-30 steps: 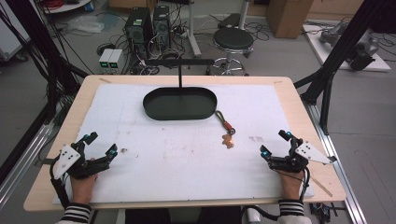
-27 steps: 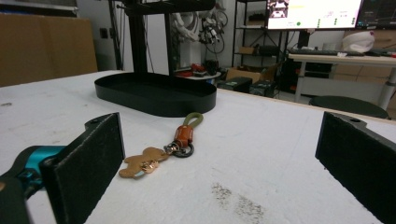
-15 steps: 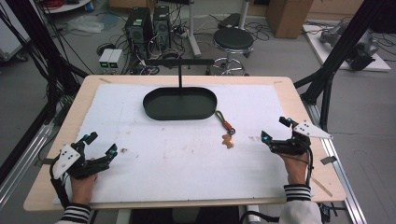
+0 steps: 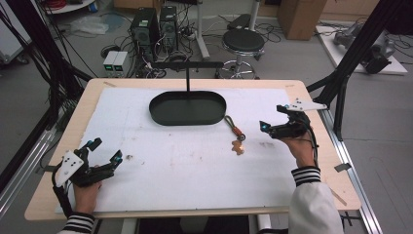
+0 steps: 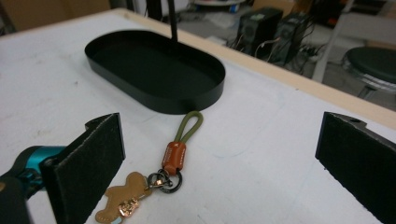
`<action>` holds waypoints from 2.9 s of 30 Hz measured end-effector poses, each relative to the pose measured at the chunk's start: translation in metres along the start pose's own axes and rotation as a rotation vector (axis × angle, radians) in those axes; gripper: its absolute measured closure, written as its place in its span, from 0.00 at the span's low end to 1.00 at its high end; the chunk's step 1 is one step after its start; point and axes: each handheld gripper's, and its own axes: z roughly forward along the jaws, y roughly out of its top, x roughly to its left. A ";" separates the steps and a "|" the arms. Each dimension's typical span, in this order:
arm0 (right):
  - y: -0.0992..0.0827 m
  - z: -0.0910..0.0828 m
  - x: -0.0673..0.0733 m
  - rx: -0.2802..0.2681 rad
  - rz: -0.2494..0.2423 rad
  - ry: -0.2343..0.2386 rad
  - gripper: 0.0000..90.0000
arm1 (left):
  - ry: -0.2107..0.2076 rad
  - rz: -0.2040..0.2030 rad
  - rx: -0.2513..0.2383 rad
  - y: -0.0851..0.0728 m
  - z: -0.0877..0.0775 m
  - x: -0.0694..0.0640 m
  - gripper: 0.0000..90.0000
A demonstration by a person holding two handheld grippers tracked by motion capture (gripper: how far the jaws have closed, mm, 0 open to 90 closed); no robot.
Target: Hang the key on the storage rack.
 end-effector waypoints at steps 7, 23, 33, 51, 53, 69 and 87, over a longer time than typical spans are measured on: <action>0.021 0.031 0.000 0.152 -0.045 0.031 0.00 | 0.000 -0.001 0.002 0.000 0.000 0.000 0.15; 0.039 0.092 0.009 0.429 -0.073 0.063 0.00 | 0.001 -0.007 0.001 0.000 0.001 0.000 0.15; 0.037 0.120 0.018 0.571 -0.092 0.066 0.01 | 0.001 -0.006 0.002 0.000 0.001 0.000 0.15; 0.030 0.146 0.025 0.749 -0.098 0.028 0.07 | 0.001 -0.005 0.002 0.000 0.001 0.000 0.15; 0.029 0.147 0.025 0.762 -0.085 0.013 0.07 | 0.000 -0.005 0.003 0.000 0.001 0.001 0.15; 0.029 0.153 0.029 0.808 -0.022 0.024 0.37 | -0.001 -0.007 0.002 0.000 0.000 0.001 0.15; 0.025 0.158 0.029 0.867 -0.026 0.035 0.64 | -0.001 -0.007 0.003 0.000 0.000 0.001 0.15</action>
